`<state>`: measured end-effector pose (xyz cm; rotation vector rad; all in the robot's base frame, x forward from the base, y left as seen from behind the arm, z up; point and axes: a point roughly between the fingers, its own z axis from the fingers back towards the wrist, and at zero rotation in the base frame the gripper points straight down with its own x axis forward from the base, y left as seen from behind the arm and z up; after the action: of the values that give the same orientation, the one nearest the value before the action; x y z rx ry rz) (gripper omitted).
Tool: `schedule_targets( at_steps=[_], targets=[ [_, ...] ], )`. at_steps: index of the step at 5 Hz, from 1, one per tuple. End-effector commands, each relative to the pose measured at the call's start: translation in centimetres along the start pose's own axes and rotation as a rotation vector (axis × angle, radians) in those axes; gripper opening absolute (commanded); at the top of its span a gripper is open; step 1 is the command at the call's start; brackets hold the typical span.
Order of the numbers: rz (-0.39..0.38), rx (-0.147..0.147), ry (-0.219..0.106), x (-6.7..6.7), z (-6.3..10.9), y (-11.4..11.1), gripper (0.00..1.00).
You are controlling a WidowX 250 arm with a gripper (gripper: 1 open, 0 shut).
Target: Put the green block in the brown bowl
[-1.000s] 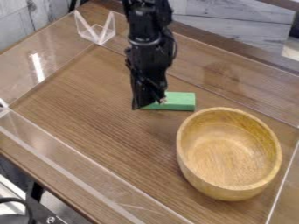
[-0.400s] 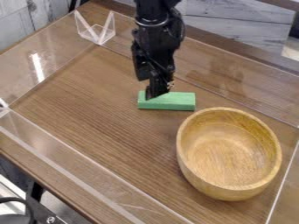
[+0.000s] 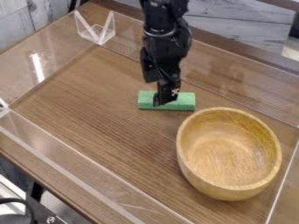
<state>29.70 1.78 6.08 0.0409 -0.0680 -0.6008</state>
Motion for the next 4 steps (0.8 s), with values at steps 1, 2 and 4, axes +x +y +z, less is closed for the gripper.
schedule_targets(
  at_steps=[1, 2, 4],
  targets=[
    [-0.024, 0.031, -0.045, 1.0, 0.2, 0.4, 1.0],
    [-0.031, 0.027, -0.044, 1.3, -0.9, 0.3, 1.0],
    [-0.032, 0.015, -0.037, 1.4, -2.4, 0.4, 1.0]
  ],
)
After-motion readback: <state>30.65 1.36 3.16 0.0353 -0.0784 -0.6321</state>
